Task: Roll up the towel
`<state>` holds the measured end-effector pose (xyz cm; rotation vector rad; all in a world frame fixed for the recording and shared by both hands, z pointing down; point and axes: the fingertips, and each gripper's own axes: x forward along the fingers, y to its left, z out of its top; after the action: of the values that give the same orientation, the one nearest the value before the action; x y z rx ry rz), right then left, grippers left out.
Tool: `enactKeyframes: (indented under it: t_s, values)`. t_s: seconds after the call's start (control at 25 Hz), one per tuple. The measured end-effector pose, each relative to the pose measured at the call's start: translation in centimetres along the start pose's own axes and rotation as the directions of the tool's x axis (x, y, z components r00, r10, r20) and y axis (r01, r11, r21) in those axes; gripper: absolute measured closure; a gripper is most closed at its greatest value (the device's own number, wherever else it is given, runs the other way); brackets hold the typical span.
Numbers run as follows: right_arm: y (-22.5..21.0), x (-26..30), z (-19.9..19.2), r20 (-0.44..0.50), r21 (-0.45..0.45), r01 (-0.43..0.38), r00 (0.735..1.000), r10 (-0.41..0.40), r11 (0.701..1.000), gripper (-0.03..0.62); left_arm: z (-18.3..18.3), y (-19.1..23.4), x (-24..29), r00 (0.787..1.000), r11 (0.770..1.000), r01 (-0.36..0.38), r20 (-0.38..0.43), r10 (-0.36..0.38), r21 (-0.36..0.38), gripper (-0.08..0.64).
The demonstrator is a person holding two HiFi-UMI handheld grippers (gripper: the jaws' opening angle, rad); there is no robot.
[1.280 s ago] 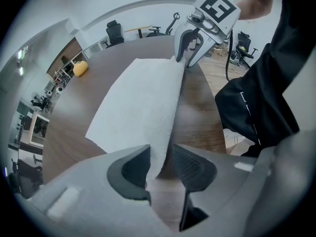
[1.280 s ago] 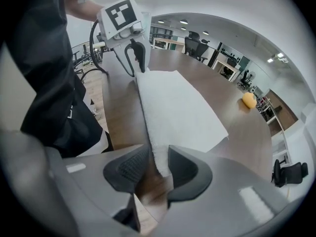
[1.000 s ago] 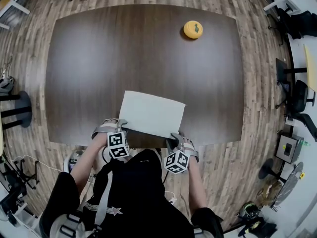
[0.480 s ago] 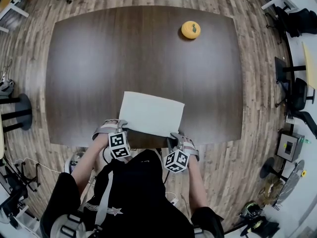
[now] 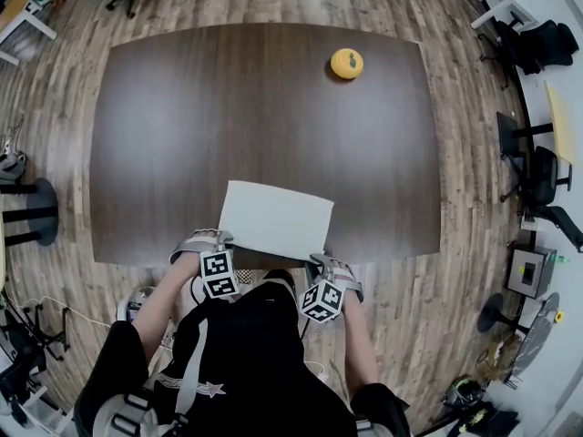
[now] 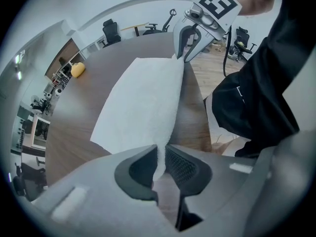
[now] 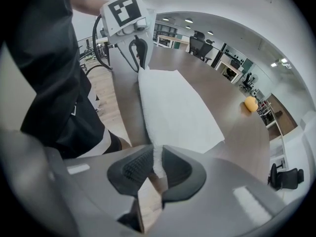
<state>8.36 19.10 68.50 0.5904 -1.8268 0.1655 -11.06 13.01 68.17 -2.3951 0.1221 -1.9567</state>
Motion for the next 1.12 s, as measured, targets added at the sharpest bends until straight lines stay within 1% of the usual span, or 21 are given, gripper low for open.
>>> enactKeyframes:
  t_s: [0.12,0.32,0.52,0.68,1.12]
  values:
    - [1.4,-0.3,-0.1,-0.009,0.009,-0.020,1.000,0.020,1.000,0.531,-0.5,-1.2,-0.1,1.000,1.000,0.018,-0.003,-0.018,-0.003,0.499]
    - [2.6,-0.4,0.0,-0.016,0.009,-0.022,1.000,0.023,1.000,0.531,-1.1,-2.1,-0.3,1.000,1.000,0.025,-0.012,-0.025,0.010,0.499]
    - [1.7,-0.9,0.2,-0.007,0.041,-0.041,0.999,0.041,0.998,0.528,-0.7,-1.7,-0.5,0.999,0.999,0.031,-0.016,-0.031,0.011,0.497]
    - [0.3,-1.1,0.6,0.007,0.056,-0.030,1.000,0.030,0.998,0.525,-0.4,-0.3,-0.7,1.000,1.000,0.018,-0.019,-0.017,0.009,0.495]
    - [-2.0,-0.4,1.1,0.014,0.047,-0.033,0.999,0.032,0.998,0.525,0.1,2.0,-0.5,1.000,1.000,0.002,-0.023,-0.002,0.001,0.494]
